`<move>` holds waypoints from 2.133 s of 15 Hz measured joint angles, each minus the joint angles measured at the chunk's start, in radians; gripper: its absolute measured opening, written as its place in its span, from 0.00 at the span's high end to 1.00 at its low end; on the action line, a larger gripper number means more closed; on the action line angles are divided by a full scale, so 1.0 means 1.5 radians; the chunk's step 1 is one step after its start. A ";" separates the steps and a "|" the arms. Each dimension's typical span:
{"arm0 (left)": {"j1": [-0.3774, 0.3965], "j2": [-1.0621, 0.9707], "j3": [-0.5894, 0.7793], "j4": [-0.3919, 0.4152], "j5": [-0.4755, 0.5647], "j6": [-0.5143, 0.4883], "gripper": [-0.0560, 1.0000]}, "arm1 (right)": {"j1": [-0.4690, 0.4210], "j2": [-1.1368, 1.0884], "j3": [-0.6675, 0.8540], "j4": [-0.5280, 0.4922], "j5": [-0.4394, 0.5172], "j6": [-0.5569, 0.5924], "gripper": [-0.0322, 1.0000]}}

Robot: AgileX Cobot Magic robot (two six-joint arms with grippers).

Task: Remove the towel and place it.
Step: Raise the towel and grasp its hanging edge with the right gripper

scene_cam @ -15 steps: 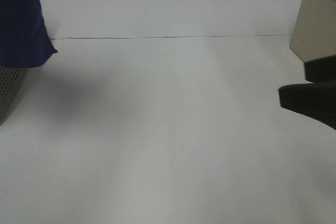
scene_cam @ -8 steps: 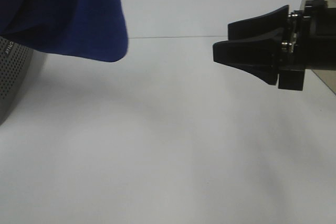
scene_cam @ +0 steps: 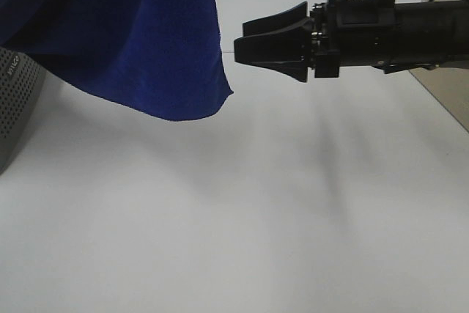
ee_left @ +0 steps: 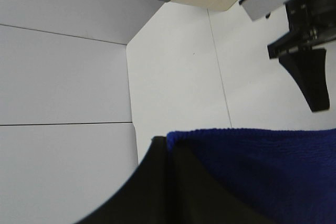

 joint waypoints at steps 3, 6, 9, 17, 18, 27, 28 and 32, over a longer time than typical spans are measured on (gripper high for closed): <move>0.000 0.000 0.000 -0.008 0.000 0.000 0.95 | 0.063 0.020 -0.027 0.000 0.002 0.000 0.36; 0.000 0.000 0.000 -0.008 0.000 -0.001 0.95 | 0.071 0.020 -0.027 -0.013 0.035 0.001 0.36; 0.000 0.000 0.000 -0.004 0.000 -0.001 0.95 | 0.071 0.020 -0.027 -0.051 0.035 0.010 0.36; 0.000 0.000 0.000 -0.009 -0.031 -0.003 0.95 | 0.079 0.020 -0.027 -0.087 0.029 0.009 0.36; 0.000 0.000 0.000 -0.013 -0.031 -0.003 0.95 | 0.085 0.020 -0.027 -0.073 0.021 -0.001 0.36; 0.000 0.000 0.000 -0.019 -0.031 -0.036 0.95 | 0.086 0.020 -0.027 -0.045 -0.005 0.006 0.94; 0.000 0.000 0.000 -0.019 -0.031 -0.037 0.95 | 0.086 0.020 -0.027 -0.046 -0.005 0.021 0.95; 0.000 0.000 0.000 -0.019 -0.031 -0.040 0.95 | 0.086 0.020 -0.030 -0.035 -0.021 0.137 0.95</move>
